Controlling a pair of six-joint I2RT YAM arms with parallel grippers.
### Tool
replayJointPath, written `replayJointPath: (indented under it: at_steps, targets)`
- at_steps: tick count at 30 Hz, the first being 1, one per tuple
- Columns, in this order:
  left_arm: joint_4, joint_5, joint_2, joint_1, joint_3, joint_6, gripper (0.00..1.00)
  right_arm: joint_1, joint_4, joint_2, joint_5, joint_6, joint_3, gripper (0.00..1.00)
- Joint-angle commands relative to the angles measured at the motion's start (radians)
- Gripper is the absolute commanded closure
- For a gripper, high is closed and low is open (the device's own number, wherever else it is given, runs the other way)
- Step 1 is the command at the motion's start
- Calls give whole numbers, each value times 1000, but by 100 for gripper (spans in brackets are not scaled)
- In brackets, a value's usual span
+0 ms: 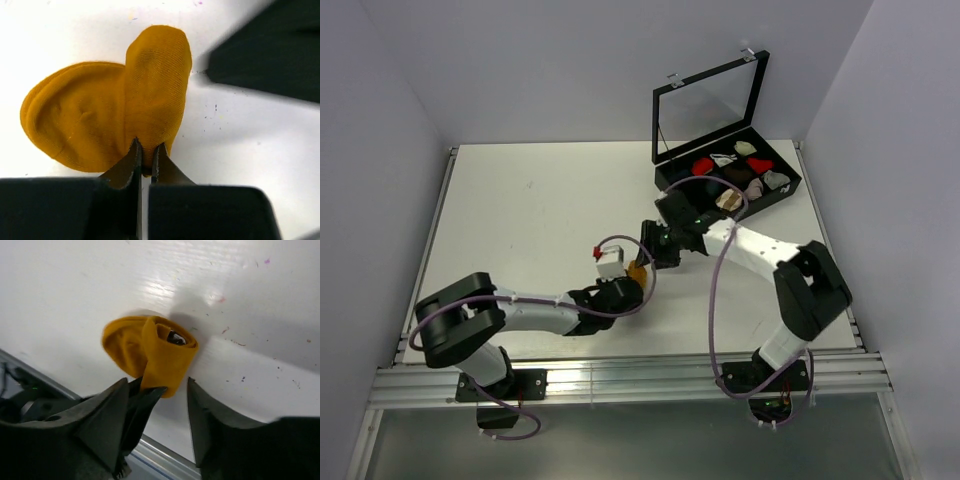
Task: Roll the socks
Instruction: Roll the sock at the center of the board.
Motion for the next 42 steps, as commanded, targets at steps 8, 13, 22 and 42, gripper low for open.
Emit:
replayJointPath:
  at_steps: [8,13,22,42]
  targets:
    - [271,420,-175,219,-328,-240,99,-38,357,-144,-126,105,-195,36]
    - [322,495,-178,280,-386,-306,99,-34,552,-110,-199,176,-322,35]
    - [406,591,-108,340,-432,-354,100,-6,747,9,-239,224,-382,35]
    - [282,572,-112,360,-333,-239,84,-14,672,78,-195,109,-344,100]
